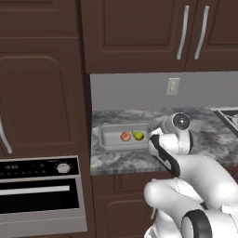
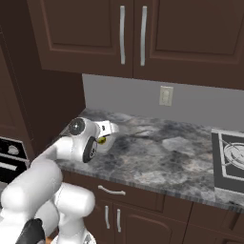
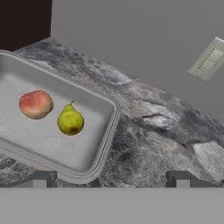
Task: Pick the peach and pear from the fridge and place them inside the tupperware on the counter.
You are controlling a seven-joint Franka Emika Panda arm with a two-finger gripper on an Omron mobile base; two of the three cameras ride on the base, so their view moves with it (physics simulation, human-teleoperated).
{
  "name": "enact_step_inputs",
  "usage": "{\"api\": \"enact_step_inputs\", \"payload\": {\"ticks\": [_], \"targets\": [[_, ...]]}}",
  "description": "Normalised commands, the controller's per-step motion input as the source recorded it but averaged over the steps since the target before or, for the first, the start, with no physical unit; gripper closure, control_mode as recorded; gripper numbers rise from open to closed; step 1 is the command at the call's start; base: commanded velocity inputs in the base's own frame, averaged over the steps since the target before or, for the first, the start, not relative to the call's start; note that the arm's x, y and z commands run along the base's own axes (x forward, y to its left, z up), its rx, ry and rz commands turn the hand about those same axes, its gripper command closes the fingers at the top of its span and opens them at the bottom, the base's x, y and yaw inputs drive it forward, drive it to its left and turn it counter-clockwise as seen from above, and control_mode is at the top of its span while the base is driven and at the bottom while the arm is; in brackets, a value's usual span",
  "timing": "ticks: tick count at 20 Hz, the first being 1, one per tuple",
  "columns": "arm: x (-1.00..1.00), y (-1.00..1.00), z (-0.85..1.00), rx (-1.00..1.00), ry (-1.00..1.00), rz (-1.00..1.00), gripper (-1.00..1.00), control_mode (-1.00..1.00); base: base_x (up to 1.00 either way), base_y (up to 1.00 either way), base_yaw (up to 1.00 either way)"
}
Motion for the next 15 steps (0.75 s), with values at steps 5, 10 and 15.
{"api": "enact_step_inputs", "payload": {"ticks": [5, 10, 15], "targets": [[-0.83, -0.99, 0.85, 0.11, -0.05, -0.16, -1.0, -1.0, 0.0, 0.0, 0.0], [-0.91, -0.9, 0.65, 0.1, -0.01, -0.12, -1.0, -1.0, 0.0, 0.0, 0.0], [-0.83, -0.75, 0.74, 0.06, -0.06, -0.04, -1.0, -1.0, 0.0, 0.0, 0.0]]}}
